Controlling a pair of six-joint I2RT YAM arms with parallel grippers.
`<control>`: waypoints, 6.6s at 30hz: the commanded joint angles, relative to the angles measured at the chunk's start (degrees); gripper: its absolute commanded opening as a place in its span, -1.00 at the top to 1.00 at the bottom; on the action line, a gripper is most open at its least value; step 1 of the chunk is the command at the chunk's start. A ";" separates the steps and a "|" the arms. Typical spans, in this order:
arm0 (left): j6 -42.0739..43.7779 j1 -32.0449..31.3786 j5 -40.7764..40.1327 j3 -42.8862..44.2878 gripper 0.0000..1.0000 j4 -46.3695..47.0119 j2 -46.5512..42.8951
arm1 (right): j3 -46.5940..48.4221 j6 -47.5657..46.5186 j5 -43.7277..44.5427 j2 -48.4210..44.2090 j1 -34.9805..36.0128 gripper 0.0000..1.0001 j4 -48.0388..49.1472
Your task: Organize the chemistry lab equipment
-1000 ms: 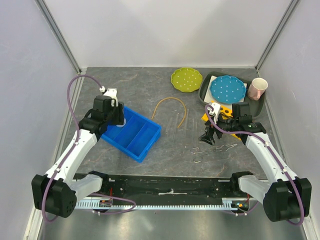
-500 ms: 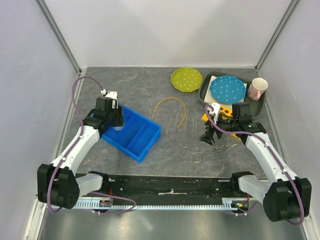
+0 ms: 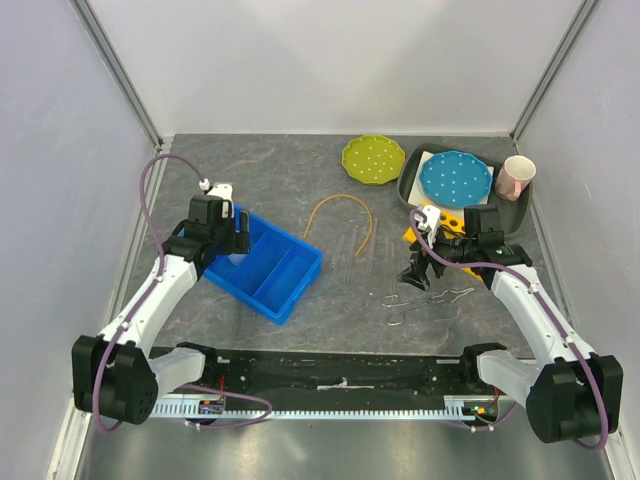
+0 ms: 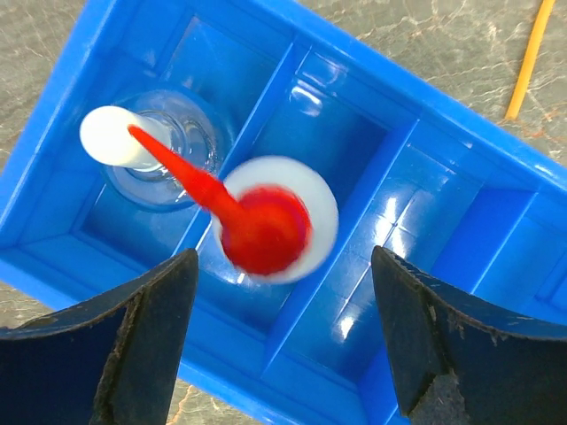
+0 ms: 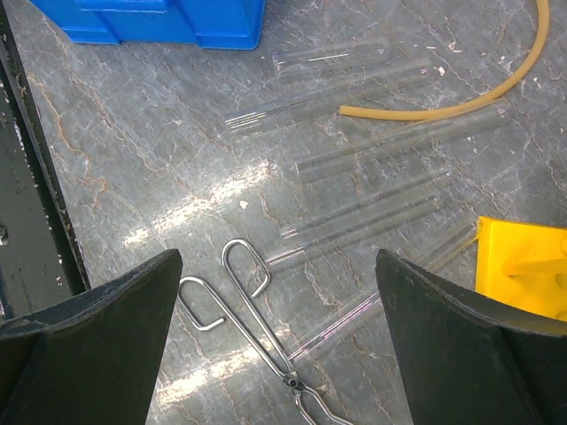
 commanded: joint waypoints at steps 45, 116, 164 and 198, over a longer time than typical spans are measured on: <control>3.12 0.19 4.21 -3.34 -0.72 5.10 -22.09 | 1.16 -54.97 28.95 18.52 -1.49 -0.61 -22.81; -19.72 -1.39 43.06 -6.33 -0.99 9.85 -29.56 | 0.98 -52.17 24.12 8.94 -1.67 0.66 -27.20; -21.48 -5.96 45.96 -15.03 -0.99 7.83 -35.11 | -1.57 -57.00 25.01 20.73 -10.81 1.00 -22.36; -13.85 -54.03 23.02 -5.55 -1.00 39.45 13.19 | 1.16 -53.92 11.90 14.75 -10.89 1.00 -27.29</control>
